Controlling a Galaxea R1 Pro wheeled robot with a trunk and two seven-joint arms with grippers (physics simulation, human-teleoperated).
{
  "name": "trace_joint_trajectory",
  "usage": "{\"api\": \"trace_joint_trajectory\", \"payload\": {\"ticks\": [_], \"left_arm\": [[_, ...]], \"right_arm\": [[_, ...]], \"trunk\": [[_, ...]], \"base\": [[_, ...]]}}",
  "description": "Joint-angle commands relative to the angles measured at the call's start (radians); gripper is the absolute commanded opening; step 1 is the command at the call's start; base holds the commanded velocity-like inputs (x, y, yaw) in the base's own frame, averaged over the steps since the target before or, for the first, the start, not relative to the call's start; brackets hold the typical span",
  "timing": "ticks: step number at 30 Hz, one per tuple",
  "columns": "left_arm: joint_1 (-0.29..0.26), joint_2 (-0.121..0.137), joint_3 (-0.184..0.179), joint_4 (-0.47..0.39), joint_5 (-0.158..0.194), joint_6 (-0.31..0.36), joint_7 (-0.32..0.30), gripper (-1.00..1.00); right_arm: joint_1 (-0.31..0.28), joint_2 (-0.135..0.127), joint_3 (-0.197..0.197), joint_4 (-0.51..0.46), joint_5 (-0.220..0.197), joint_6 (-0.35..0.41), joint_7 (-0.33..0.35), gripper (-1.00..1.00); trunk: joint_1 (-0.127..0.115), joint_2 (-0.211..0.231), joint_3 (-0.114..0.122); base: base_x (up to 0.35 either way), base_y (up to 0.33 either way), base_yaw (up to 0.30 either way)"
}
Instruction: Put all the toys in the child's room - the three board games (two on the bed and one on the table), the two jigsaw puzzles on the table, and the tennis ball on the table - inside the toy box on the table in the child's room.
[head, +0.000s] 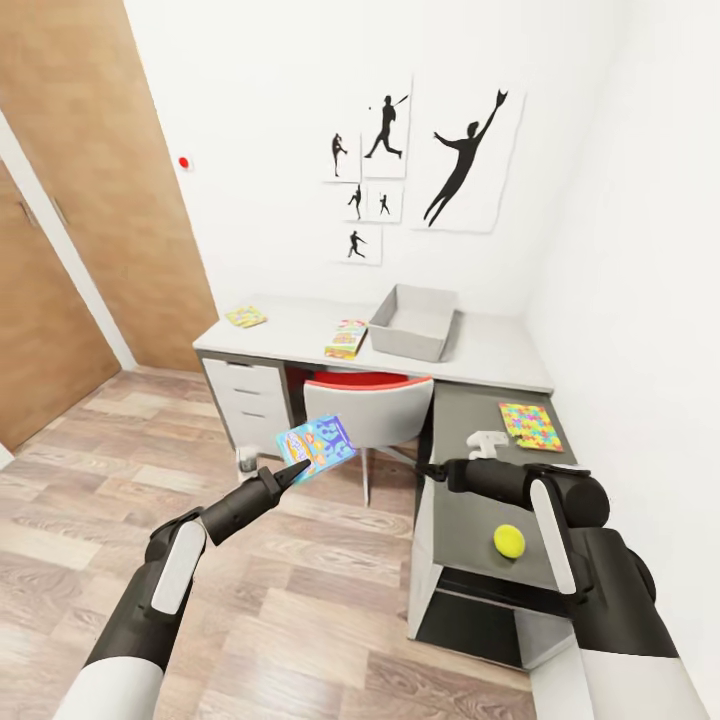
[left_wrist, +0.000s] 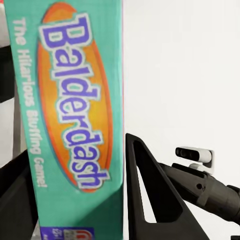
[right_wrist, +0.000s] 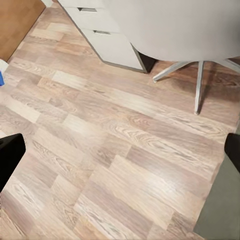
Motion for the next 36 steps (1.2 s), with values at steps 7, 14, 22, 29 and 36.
{"api": "trace_joint_trajectory", "payload": {"ticks": [7,14,22,29,36], "left_arm": [[-0.001,-0.001,0.003,0.0,0.002,0.006,-0.003,-1.0],[0.0,-0.001,0.005,-0.001,0.003,0.007,-0.005,-1.0],[0.0,-0.001,0.005,-0.002,0.003,0.008,-0.005,-1.0],[0.0,-0.001,0.005,-0.003,0.002,0.008,-0.004,-1.0],[0.0,-0.001,0.005,-0.003,0.002,0.008,-0.003,-1.0]], "right_arm": [[-0.001,0.0,-0.001,-0.001,-0.005,0.006,0.0,1.0],[-0.001,0.0,-0.002,-0.001,-0.005,0.006,0.0,1.0],[-0.001,-0.001,-0.002,-0.001,-0.005,0.006,0.0,1.0],[0.0,-0.002,-0.001,-0.01,-0.005,0.006,0.0,1.0],[0.001,-0.002,-0.002,-0.012,-0.005,0.006,0.0,1.0]], "trunk": [[0.001,-0.002,-0.002],[0.001,-0.002,-0.002],[0.001,-0.002,-0.002],[0.001,-0.002,-0.002],[0.001,-0.002,-0.002]], "base": [[0.015,0.0,0.26],[0.004,0.0,0.276],[0.012,0.0,0.218],[0.257,0.0,0.031],[0.313,-0.007,0.008]]}}
